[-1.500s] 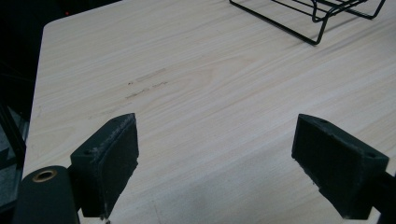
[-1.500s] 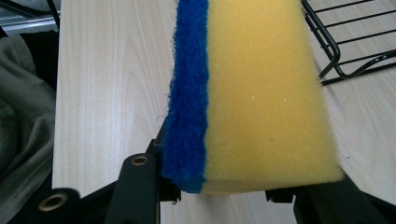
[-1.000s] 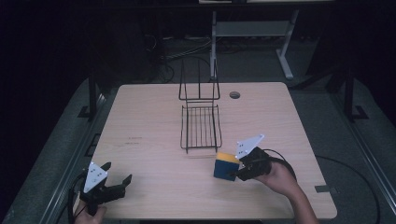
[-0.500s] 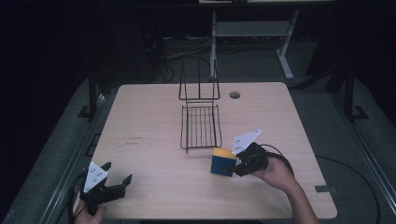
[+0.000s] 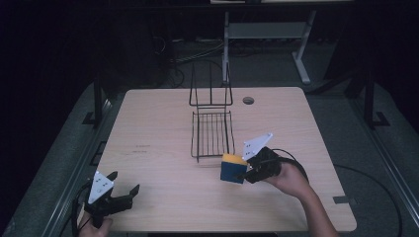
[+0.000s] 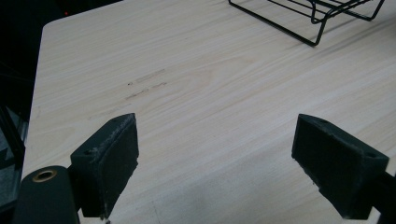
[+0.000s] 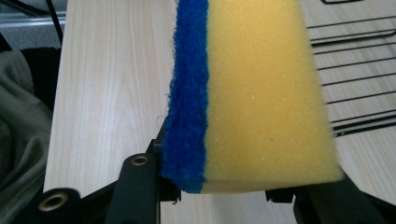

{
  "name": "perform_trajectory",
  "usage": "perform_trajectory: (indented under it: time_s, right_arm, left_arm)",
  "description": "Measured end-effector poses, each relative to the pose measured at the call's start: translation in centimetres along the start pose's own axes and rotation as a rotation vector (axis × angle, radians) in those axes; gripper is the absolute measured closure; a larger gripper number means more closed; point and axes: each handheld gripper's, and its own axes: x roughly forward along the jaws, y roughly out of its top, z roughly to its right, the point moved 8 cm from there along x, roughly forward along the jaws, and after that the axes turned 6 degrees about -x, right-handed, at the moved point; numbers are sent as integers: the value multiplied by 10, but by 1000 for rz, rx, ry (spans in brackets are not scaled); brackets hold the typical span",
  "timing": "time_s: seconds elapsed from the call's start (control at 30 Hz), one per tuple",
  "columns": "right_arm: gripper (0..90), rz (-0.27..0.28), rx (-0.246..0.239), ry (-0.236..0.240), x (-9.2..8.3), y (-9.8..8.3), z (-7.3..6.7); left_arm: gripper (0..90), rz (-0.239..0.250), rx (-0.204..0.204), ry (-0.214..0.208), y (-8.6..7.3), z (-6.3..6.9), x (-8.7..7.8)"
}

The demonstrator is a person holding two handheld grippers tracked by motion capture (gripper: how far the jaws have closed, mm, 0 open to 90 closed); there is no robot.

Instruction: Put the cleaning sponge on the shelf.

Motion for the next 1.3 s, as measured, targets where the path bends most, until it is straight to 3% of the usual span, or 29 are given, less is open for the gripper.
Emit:
perform_trajectory:
  time_s: [0.33,0.87,1.3]
  right_arm:
    - [564,-4,4,15,6,0,2]
    - [565,7,6,8,1,13,26]
    - [566,27,9,12,1,23,37]
  left_arm:
    - [141,5,-2,1,1,0,-1]
    - [141,8,-4,3,1,-1,-1]
    - [141,9,-8,5,1,-1,-1]
